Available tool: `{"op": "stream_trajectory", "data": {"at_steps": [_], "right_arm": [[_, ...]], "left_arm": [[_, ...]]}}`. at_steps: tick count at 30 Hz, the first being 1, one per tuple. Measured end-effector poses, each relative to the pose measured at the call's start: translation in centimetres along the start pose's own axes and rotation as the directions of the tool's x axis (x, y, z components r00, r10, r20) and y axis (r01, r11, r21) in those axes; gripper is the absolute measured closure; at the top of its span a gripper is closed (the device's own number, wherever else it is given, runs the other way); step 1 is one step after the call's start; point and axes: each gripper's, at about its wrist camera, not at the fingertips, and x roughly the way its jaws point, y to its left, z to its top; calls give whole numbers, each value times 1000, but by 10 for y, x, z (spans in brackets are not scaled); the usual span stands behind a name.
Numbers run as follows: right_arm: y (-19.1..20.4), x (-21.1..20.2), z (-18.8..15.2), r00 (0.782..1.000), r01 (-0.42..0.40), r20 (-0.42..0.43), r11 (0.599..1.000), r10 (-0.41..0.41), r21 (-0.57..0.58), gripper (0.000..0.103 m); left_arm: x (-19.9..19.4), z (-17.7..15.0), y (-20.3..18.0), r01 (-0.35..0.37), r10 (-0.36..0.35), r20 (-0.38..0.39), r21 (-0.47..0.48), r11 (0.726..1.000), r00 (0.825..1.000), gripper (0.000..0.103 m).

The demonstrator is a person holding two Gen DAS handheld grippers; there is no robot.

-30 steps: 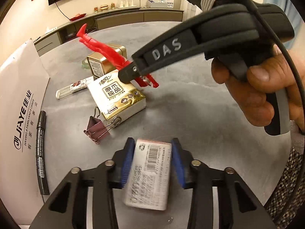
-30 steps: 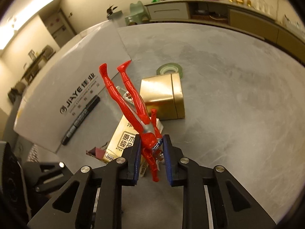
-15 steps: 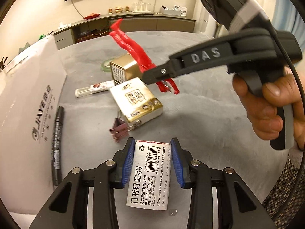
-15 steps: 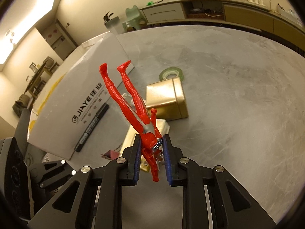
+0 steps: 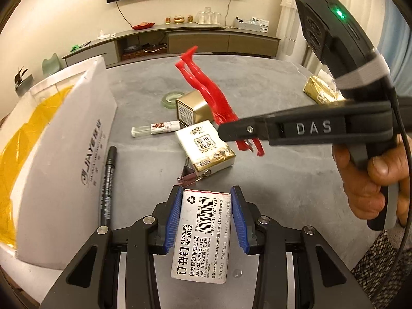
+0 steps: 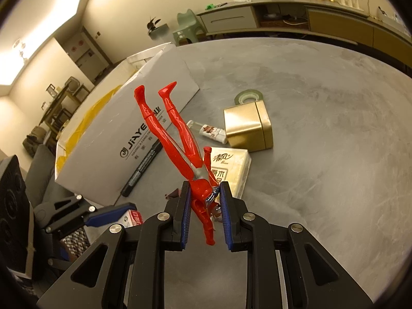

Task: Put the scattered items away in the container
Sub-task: 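Carry the staples box and red figure with both grippers over the white box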

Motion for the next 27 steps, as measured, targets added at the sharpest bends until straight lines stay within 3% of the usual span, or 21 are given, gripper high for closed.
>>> {"op": "stream_trajectory", "data": {"at_steps": [27], "right_arm": [[41, -24, -21, 998, -41, 39, 997, 43, -58, 80]], "left_arm": [[-59, -1, 13, -142, 145, 32, -99, 985, 989, 64]]}}
